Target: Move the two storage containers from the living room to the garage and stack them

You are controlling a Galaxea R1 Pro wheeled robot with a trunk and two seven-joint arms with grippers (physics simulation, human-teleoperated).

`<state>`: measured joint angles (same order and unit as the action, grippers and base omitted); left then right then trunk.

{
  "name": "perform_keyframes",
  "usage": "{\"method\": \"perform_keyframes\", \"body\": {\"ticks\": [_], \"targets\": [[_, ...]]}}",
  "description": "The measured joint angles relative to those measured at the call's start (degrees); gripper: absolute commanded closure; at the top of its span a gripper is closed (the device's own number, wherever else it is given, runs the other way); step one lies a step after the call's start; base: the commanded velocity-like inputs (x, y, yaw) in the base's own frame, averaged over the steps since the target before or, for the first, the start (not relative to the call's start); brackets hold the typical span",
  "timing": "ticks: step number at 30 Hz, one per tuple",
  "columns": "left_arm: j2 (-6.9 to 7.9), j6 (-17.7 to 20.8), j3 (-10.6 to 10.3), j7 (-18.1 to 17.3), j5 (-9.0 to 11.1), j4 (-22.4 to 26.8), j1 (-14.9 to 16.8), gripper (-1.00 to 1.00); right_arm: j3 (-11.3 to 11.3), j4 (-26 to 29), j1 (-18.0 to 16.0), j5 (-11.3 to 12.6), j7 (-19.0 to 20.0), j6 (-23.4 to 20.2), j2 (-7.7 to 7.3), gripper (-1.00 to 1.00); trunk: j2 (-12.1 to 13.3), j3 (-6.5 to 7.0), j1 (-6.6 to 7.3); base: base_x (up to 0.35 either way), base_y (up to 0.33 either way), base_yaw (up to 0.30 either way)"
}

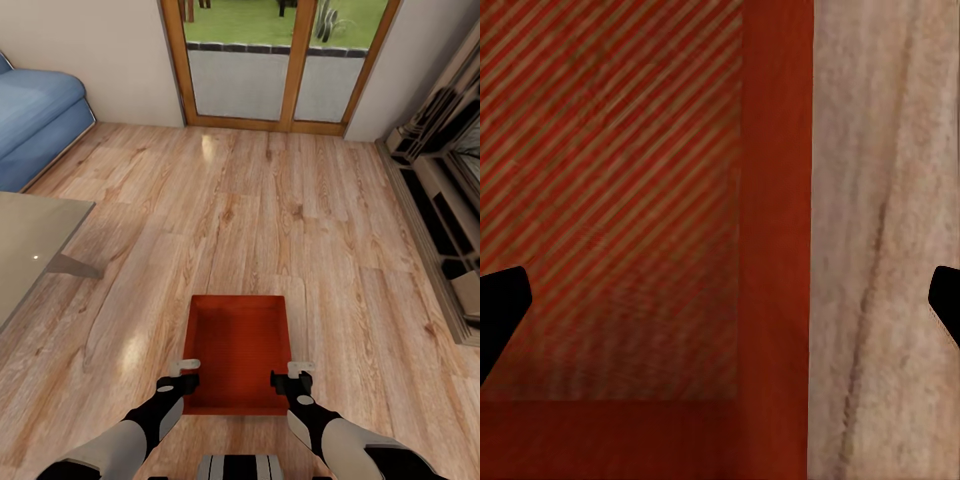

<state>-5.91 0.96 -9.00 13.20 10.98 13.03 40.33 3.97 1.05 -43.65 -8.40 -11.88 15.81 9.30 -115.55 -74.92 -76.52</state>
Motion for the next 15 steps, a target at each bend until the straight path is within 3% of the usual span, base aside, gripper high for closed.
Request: {"method": "perform_keyframes", "body": {"ticks": [15], "targets": [[0.0,0.0,0.0,0.1,0.0,0.0,0.0,-1.0,0.0,-0.1,0.0,0.4,0.0,0.4,-0.08,-1.0,0.0,0.0,0.0,0.0,0.0,0.0]]}}
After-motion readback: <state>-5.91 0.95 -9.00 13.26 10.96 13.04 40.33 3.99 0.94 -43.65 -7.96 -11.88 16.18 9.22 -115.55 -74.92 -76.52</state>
